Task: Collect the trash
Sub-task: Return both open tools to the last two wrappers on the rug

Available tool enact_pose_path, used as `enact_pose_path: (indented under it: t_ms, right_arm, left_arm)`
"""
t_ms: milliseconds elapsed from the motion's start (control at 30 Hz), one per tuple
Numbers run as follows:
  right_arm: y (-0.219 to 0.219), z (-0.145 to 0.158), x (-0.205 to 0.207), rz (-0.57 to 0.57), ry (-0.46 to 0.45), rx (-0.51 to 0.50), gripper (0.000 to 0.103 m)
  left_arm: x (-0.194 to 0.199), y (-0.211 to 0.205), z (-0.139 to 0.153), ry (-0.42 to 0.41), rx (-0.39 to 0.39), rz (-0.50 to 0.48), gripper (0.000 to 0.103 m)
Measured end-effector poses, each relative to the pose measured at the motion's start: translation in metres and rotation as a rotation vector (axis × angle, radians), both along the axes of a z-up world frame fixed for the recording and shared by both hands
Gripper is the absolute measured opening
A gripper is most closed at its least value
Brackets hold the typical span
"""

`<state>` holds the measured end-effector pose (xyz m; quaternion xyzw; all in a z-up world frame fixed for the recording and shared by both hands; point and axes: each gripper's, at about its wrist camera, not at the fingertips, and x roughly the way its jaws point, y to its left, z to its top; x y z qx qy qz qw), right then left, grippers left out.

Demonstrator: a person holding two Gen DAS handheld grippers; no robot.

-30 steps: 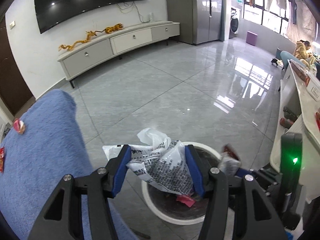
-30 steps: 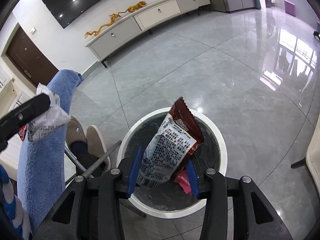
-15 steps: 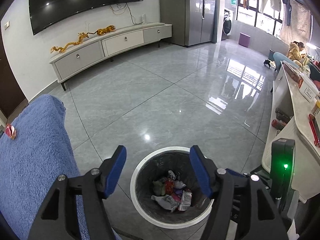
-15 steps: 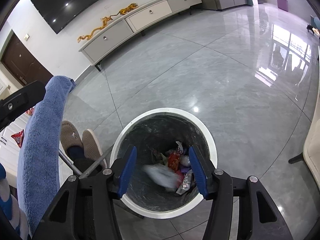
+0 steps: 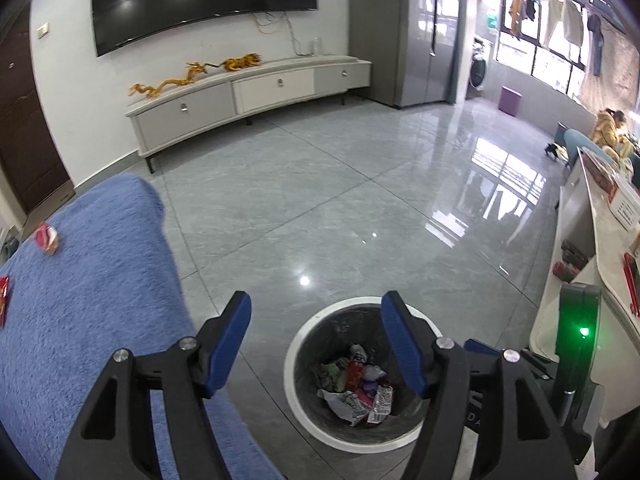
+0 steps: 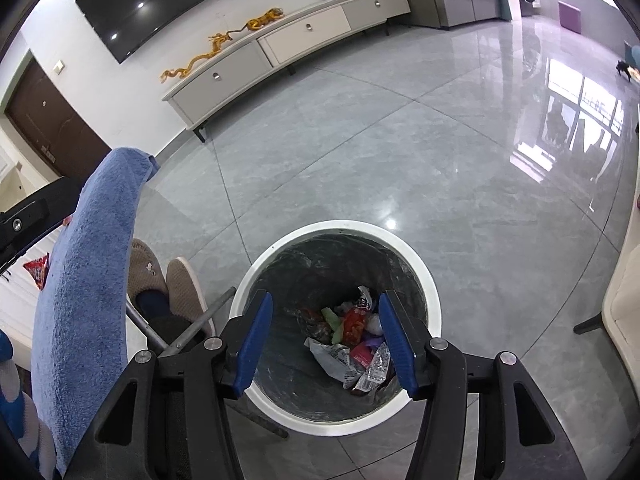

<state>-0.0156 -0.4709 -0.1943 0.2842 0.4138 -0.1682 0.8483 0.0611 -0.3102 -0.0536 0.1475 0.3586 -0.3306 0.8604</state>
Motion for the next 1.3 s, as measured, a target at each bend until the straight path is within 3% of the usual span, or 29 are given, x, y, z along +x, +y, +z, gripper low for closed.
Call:
enact_pose_path:
  t_ms: [433,800,1300]
  right_arm:
    - [0.043,0.035,0.014,0.103,-0.025,-0.079,0.055]
    - [0.104,0.081,0.029,0.22,-0.095,-0.148,0.055]
    - [0.202,0.114,0.054,0.4,-0.109,-0.249,0.059]
  left_arm:
    - [0.014,0.072,0.012,-0.044,-0.01,0.16,0.066]
    - [0.015,0.168,0.029,-0.109,-0.044,0.296,0.066]
    - [0.031,0.287,0.03,-0.091,-0.125,0.547,0.066]
